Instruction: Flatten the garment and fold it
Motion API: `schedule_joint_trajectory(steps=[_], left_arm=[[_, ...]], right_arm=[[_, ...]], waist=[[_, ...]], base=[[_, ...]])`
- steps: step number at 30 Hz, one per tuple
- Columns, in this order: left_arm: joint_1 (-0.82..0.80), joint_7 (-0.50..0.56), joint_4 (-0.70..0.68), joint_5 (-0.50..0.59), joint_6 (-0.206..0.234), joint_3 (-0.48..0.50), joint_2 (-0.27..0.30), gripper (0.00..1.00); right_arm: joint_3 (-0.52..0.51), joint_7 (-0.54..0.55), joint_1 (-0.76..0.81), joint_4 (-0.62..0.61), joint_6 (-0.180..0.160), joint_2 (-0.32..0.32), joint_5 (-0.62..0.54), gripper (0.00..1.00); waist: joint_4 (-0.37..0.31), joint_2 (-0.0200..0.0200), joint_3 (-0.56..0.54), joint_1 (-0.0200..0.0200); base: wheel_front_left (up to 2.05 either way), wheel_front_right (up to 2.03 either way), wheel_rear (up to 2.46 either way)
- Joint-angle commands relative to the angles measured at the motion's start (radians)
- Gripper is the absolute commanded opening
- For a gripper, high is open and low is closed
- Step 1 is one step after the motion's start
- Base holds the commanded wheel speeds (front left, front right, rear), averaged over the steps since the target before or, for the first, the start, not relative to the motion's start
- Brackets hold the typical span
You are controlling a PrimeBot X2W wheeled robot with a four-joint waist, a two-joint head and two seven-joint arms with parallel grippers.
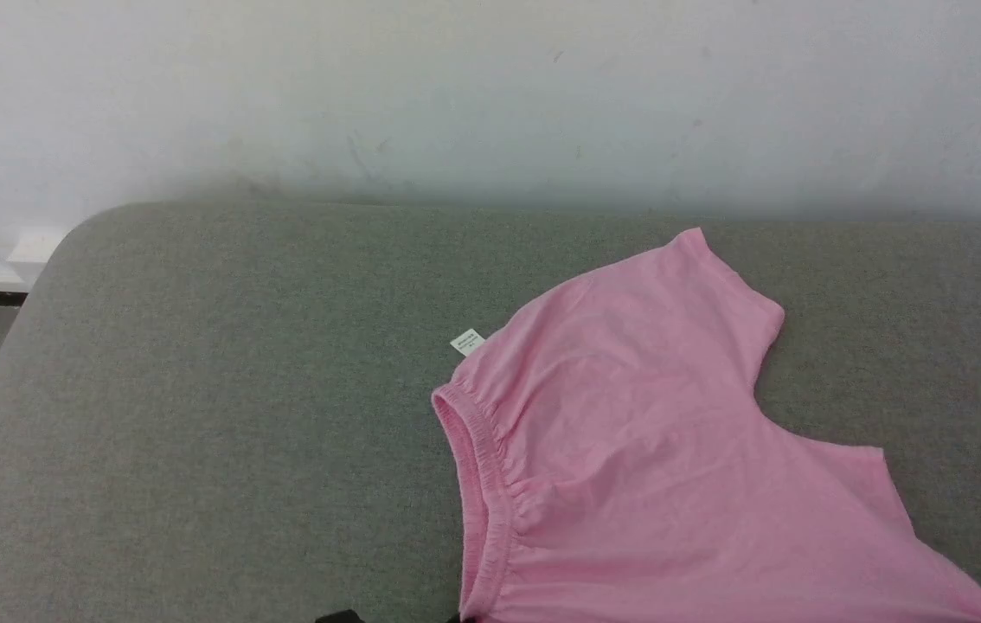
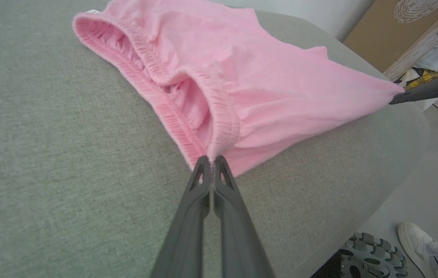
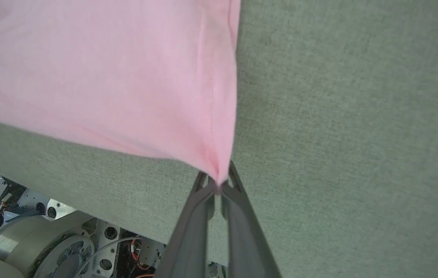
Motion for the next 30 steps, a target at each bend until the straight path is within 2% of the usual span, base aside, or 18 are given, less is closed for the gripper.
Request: schedule_joint_trajectory(steps=[1, 6, 10, 13, 21, 30], left_arm=[[0.006, 0.001, -0.01, -0.003, 0.009, -0.001, 0.009, 0.0], [-0.047, -0.024, -0.048, 0.022, 0.021, 0.014, 0.0, 0.0], [-0.119, -0.038, -0.073, 0.036, 0.03, 0.042, -0.012, 0.0], [-0.178, -0.038, -0.072, 0.04, 0.027, 0.056, -0.025, 0.0], [-0.332, -0.032, -0.023, 0.06, 0.014, 0.067, -0.074, 0.0], [-0.5, -0.061, 0.106, 0.075, -0.013, 0.071, -0.157, 0.0]], right_arm=[[-0.037, 0.002, 0.011, -0.023, -0.002, -0.001, 0.002, 0.0], [-0.152, -0.007, -0.014, -0.127, -0.002, 0.055, -0.005, 0.0], [-0.21, -0.013, -0.111, -0.169, -0.002, 0.097, -0.04, 0.0], [-0.226, -0.007, -0.217, -0.156, -0.002, 0.128, -0.086, 0.0], [-0.165, 0.025, -0.557, 0.001, -0.002, 0.199, -0.216, 0.0], [-0.039, 0.039, -0.855, 0.249, -0.002, 0.197, -0.311, 0.0]], waist=[[0.007, -0.0001, 0.008, 0.0002], [0.03, -0.0001, 0.045, 0.0002], [0.053, -0.0001, 0.089, 0.0002], [0.071, -0.0001, 0.129, 0.0002], [0.128, -0.0001, 0.256, 0.0002], [0.2, -0.0001, 0.373, 0.0002]], base=[[0.0, 0.0, 0.0], [0.0, 0.0, 0.0], [0.0, 0.0, 0.0], [0.0, 0.0, 0.0], [0.0, 0.0, 0.0], [0.0, 0.0, 0.0]])
